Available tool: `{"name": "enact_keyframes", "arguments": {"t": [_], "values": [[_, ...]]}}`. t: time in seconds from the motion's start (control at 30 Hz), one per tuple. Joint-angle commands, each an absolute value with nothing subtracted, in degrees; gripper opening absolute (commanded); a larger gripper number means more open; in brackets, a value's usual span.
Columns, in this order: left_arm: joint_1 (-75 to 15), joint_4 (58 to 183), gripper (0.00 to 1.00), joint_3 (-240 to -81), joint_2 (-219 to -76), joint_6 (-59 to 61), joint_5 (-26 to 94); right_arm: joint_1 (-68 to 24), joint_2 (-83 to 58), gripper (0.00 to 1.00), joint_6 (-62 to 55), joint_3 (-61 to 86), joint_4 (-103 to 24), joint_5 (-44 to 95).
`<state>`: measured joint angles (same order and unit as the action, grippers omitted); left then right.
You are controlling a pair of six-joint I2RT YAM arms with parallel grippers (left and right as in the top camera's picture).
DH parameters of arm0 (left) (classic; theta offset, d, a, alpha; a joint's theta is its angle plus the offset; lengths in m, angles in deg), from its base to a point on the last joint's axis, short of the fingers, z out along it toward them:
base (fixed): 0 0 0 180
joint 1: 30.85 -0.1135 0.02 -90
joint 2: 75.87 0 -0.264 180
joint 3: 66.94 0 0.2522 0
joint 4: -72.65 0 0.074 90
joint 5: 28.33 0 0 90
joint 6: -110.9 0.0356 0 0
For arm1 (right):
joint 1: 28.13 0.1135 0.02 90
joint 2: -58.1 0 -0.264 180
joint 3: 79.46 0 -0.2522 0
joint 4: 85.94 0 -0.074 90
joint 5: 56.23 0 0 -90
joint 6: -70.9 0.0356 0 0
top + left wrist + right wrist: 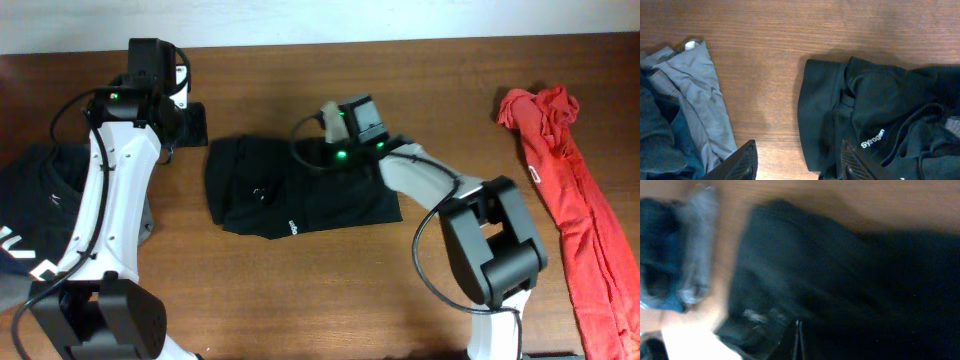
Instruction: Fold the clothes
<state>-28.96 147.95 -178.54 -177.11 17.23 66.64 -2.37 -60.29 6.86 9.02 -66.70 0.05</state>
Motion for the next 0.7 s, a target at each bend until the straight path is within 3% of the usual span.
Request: {"name": "enact_keyframes", "arguments": {"t": [0.0,0.1,0.33,0.5,0.6,0.67], "values": [[-29.15,148.08,0.53,-179.33,-175.16,18.09,67.05,-1.81,-60.53,0.04,8.96,8.74,-72.38,-3.38],[-29.15,148.32,0.54,-179.33,-175.16,18.11,67.08,-3.07,-60.49,0.04,9.85,7.93,-73.56,-3.88],[-30.29,149.31,0.69,-178.81,-175.18,17.69,66.64,-10.07,-56.66,0.04,4.3,7.87,-70.55,-11.12],[-33.15,147.73,0.77,-173.98,-175.9,19.05,56.54,-16.04,-51.15,0.04,3.29,7.87,-64.32,-11.05],[-34.35,145.09,0.82,-169.67,-177.37,20.51,53.07,-19.47,-48.66,0.17,3.16,7.84,-59.73,-11.05],[-34.79,143.01,0.87,-166.65,-179.23,20.51,51.84,-21.61,-47.59,0.21,2.16,7.84,-55.88,-11.05]]}}
